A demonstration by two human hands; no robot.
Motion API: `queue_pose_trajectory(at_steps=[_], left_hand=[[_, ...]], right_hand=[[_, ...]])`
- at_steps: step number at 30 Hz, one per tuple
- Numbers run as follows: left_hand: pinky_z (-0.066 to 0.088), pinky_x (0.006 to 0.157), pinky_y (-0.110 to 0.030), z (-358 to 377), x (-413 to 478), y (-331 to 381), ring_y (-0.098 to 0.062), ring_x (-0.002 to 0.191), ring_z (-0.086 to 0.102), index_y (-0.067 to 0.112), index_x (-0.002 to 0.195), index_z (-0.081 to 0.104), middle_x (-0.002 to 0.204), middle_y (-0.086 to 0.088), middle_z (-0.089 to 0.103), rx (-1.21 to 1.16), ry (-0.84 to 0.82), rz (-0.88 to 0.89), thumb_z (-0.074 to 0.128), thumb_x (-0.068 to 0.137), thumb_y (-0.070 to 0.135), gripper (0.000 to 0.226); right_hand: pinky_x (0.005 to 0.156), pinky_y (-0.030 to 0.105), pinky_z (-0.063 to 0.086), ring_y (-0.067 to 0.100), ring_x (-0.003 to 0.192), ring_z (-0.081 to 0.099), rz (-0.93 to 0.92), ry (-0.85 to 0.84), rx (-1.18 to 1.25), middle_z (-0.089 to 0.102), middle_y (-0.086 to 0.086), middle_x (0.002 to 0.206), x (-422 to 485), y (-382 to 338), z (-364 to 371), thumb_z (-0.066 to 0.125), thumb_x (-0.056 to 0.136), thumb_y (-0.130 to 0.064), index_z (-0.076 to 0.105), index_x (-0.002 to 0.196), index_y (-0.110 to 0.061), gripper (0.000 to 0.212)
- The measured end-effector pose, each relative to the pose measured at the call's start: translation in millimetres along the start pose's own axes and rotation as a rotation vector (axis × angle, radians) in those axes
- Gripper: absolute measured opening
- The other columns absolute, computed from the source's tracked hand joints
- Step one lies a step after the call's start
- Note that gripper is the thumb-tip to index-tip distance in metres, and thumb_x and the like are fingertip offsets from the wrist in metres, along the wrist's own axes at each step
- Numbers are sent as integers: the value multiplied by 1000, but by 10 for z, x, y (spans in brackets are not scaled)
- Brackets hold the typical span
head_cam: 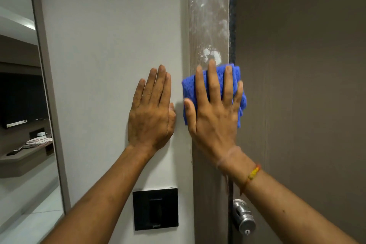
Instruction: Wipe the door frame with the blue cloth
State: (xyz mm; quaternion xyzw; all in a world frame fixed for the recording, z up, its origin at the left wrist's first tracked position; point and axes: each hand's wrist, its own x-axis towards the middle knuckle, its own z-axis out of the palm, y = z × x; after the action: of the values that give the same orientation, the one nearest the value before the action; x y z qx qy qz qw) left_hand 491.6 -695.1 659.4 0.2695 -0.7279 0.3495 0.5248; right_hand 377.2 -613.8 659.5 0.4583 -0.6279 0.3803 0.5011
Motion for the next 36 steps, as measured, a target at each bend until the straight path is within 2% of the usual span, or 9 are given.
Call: queue_pose_trajectory(at_steps=[4,8,12,15,21,25,31,34,36], left_hand=[[8,119,-42,-37,93,7,-26,145,7,4,147,11,157,-17,14,1,-28,-15,26,95,27,59],[5,119,-42,-76,364,52,-25,146,5,4,147,6,158,-16,9,-10,-4,-76,26,95,27,61],[3,119,-42,-64,419,67,-24,146,1,6,147,2,159,-14,5,7,-8,-115,22,95,31,62],[5,119,-42,-59,389,86,-25,146,4,4,147,5,158,-16,8,6,14,-130,22,94,29,61],[8,119,-42,-67,398,85,-28,145,10,1,146,13,156,-19,14,-1,29,-141,24,94,27,59],[9,119,-43,-64,394,97,-28,145,11,1,146,14,156,-19,15,-2,31,-150,24,94,27,59],[10,117,-43,-87,381,84,-30,144,11,1,146,14,155,-19,14,-2,18,-145,24,93,28,60],[9,118,-43,-93,403,96,-29,145,10,2,146,12,156,-17,12,-23,21,-147,23,93,29,60],[8,119,-43,-102,455,97,-28,145,8,2,146,11,156,-17,11,-30,20,-141,22,94,29,60]], right_hand=[[116,58,8,39,144,13,-20,9,11,22,13,156,281,8,-43,21,95,-51,17,147,-16,63],[117,55,6,35,144,7,25,-2,16,20,11,157,61,-7,-20,18,95,-51,15,147,-16,63],[116,56,9,36,143,9,-37,-27,-11,23,13,155,-39,65,-43,18,95,-50,17,147,-15,62],[116,57,11,37,143,14,-50,-6,-11,25,12,155,60,75,-67,23,94,-49,19,146,-16,62],[117,57,6,36,145,10,-31,58,34,20,10,157,870,55,-170,28,95,-49,18,147,-18,61],[117,52,0,33,146,4,41,60,62,15,9,158,728,28,-115,23,94,-51,14,148,-19,64],[117,57,12,34,145,8,33,11,75,19,10,157,190,73,-71,25,89,-58,17,147,-19,71],[115,60,16,37,143,14,-1,8,49,25,11,155,382,94,-126,27,88,-59,22,146,-18,71],[116,60,12,38,144,12,-15,21,51,23,12,156,667,98,-171,29,89,-56,21,146,-18,69]])
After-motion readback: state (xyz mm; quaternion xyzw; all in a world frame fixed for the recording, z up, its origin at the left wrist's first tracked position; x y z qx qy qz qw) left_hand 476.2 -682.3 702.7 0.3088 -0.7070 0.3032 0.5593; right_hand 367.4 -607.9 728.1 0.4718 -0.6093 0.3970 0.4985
